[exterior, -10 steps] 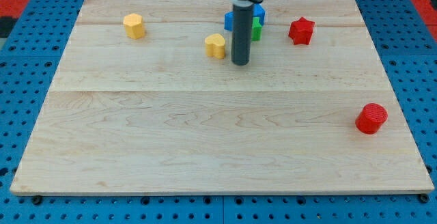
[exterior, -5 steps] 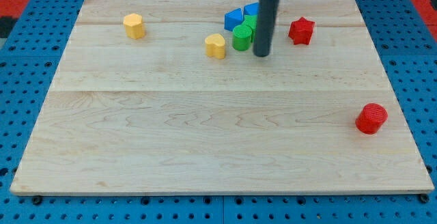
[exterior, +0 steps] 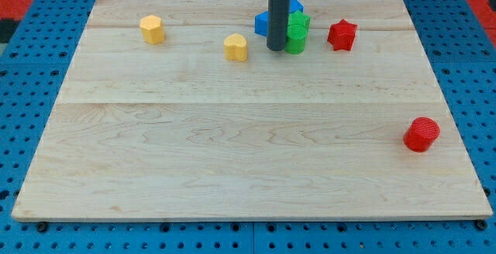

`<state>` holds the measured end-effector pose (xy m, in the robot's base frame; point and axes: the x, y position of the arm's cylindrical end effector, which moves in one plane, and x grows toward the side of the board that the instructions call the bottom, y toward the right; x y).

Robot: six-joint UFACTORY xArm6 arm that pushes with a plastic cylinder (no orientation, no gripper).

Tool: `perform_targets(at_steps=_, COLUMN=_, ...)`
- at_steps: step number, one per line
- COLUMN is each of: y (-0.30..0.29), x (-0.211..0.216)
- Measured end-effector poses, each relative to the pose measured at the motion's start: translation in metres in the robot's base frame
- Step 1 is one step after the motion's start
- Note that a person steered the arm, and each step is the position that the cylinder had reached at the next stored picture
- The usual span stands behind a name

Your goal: Move the green circle to the right side of the blue triangle

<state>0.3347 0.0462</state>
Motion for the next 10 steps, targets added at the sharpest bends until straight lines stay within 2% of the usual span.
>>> perform_targets(at_steps=5, y=0.046, x=0.000)
perform_targets(at_steps=6, y=0.079, x=0.008)
perform_targets(at_steps=7, y=0.087, x=-0.010)
perform_targets(at_steps=8, y=0.068, x=-0.031)
perform_targets(at_steps=10, y=0.046, x=-0.042)
